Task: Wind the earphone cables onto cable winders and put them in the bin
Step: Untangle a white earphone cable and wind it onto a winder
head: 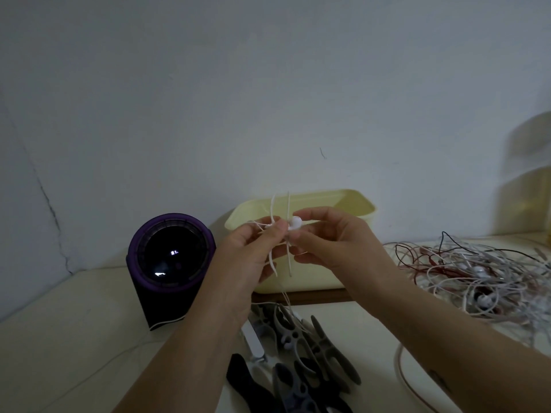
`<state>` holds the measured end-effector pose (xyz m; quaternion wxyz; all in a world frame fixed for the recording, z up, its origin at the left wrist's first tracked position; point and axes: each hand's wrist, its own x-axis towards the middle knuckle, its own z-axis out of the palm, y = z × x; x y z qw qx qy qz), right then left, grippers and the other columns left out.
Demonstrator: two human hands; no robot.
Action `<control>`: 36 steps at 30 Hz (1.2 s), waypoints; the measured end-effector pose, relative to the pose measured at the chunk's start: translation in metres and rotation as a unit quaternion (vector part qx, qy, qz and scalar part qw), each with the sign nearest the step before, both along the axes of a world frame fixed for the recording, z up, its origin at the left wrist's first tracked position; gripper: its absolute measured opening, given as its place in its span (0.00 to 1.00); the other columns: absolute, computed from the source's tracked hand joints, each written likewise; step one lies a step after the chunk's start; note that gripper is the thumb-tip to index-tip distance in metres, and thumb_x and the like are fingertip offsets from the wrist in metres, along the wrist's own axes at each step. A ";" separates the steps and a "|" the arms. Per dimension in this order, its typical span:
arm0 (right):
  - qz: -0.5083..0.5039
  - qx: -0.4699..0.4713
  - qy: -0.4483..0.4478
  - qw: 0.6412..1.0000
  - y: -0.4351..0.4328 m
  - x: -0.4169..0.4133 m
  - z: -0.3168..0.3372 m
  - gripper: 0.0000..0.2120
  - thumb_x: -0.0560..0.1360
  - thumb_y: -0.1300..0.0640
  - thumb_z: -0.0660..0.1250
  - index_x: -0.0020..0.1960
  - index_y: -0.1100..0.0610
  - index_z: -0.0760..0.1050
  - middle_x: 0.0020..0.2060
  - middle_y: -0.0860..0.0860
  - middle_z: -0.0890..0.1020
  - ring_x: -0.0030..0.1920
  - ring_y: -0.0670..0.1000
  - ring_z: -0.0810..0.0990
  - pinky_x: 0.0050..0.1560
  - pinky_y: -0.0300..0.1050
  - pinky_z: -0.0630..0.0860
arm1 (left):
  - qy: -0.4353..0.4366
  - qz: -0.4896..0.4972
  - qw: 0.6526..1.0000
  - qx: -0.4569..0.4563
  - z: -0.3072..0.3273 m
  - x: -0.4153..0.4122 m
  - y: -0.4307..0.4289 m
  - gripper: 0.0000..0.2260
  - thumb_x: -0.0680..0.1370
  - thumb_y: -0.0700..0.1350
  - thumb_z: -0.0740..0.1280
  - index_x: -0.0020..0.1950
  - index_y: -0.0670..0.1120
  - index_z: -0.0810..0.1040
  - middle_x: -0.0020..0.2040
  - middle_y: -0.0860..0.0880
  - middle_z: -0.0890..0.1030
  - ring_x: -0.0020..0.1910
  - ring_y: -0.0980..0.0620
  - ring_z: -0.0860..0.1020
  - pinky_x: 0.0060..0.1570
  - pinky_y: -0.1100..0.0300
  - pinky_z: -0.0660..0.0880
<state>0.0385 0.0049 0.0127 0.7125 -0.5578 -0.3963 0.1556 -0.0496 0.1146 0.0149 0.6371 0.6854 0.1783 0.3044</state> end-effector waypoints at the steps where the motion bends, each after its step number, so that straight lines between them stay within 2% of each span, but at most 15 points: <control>1: 0.002 0.003 0.004 1.000 0.000 0.001 0.000 0.09 0.72 0.63 0.71 0.51 0.57 0.78 0.41 0.59 0.83 0.40 0.49 0.83 0.45 0.42 0.81 | 0.004 0.004 1.000 0.002 -0.001 0.000 0.000 0.10 0.76 0.51 0.68 0.53 0.50 0.83 0.47 0.52 0.86 0.49 0.55 0.83 0.56 0.51 0.75; 5: 0.006 0.009 0.024 1.000 0.000 0.003 0.000 0.09 0.72 0.62 0.70 0.53 0.59 0.79 0.44 0.61 0.83 0.41 0.50 0.83 0.44 0.41 0.81 | 0.004 0.014 1.000 -0.005 -0.001 0.001 -0.002 0.08 0.76 0.50 0.68 0.51 0.50 0.83 0.44 0.52 0.86 0.47 0.54 0.83 0.56 0.50 0.75; 9: -0.001 0.006 0.018 1.000 -0.001 0.003 -0.002 0.07 0.72 0.63 0.70 0.50 0.61 0.81 0.40 0.58 0.84 0.38 0.48 0.83 0.40 0.37 0.79 | 0.003 0.000 1.000 -0.016 0.000 -0.001 -0.005 0.09 0.74 0.50 0.69 0.51 0.49 0.82 0.43 0.51 0.86 0.44 0.56 0.83 0.59 0.48 0.74; 14: 0.017 -0.003 0.026 1.000 -0.003 0.004 0.003 0.03 0.72 0.63 0.70 0.46 0.59 0.81 0.38 0.57 0.85 0.38 0.49 0.83 0.40 0.36 0.79 | -0.008 -0.014 1.000 0.007 0.006 -0.004 -0.008 0.27 0.58 0.59 0.72 0.53 0.48 0.82 0.47 0.50 0.86 0.48 0.53 0.83 0.61 0.46 0.75; 16: 0.024 -0.009 0.028 0.999 -0.005 0.005 0.005 0.03 0.72 0.63 0.70 0.44 0.59 0.81 0.39 0.58 0.85 0.38 0.49 0.83 0.40 0.36 0.79 | -0.013 -0.020 0.999 0.025 0.006 -0.005 -0.009 0.30 0.55 0.62 0.72 0.53 0.49 0.83 0.47 0.50 0.86 0.49 0.52 0.83 0.60 0.46 0.76; 25: 0.042 -0.001 0.040 0.998 -0.007 0.007 0.009 0.02 0.71 0.64 0.70 0.42 0.60 0.81 0.35 0.54 0.84 0.37 0.47 0.83 0.40 0.36 0.79 | -0.035 0.004 0.998 0.056 0.004 -0.004 -0.011 0.26 0.57 0.63 0.70 0.50 0.49 0.84 0.44 0.50 0.86 0.45 0.54 0.84 0.56 0.50 0.77; 29: 0.049 -0.002 0.041 0.998 -0.007 0.008 0.009 0.02 0.71 0.63 0.70 0.43 0.60 0.81 0.35 0.54 0.84 0.37 0.48 0.83 0.41 0.37 0.79 | -0.032 0.017 0.997 0.068 0.005 -0.004 -0.014 0.23 0.61 0.62 0.70 0.49 0.50 0.84 0.45 0.51 0.86 0.48 0.53 0.84 0.59 0.45 0.76; 33: 0.060 -0.009 0.054 0.997 -0.007 0.008 0.009 0.02 0.71 0.63 0.70 0.43 0.62 0.80 0.36 0.55 0.84 0.37 0.48 0.83 0.42 0.38 0.80 | -0.036 0.031 0.997 0.057 0.003 -0.004 -0.015 0.21 0.63 0.63 0.70 0.47 0.50 0.85 0.44 0.49 0.86 0.50 0.46 0.83 0.61 0.39 0.74; 36: 0.068 -0.034 0.039 0.996 -0.011 0.012 0.013 0.06 0.71 0.62 0.70 0.46 0.64 0.81 0.38 0.57 0.85 0.38 0.49 0.83 0.42 0.38 0.80 | -0.037 0.026 0.997 0.065 0.003 -0.005 -0.015 0.22 0.62 0.64 0.69 0.45 0.50 0.85 0.43 0.49 0.86 0.46 0.50 0.83 0.58 0.42 0.75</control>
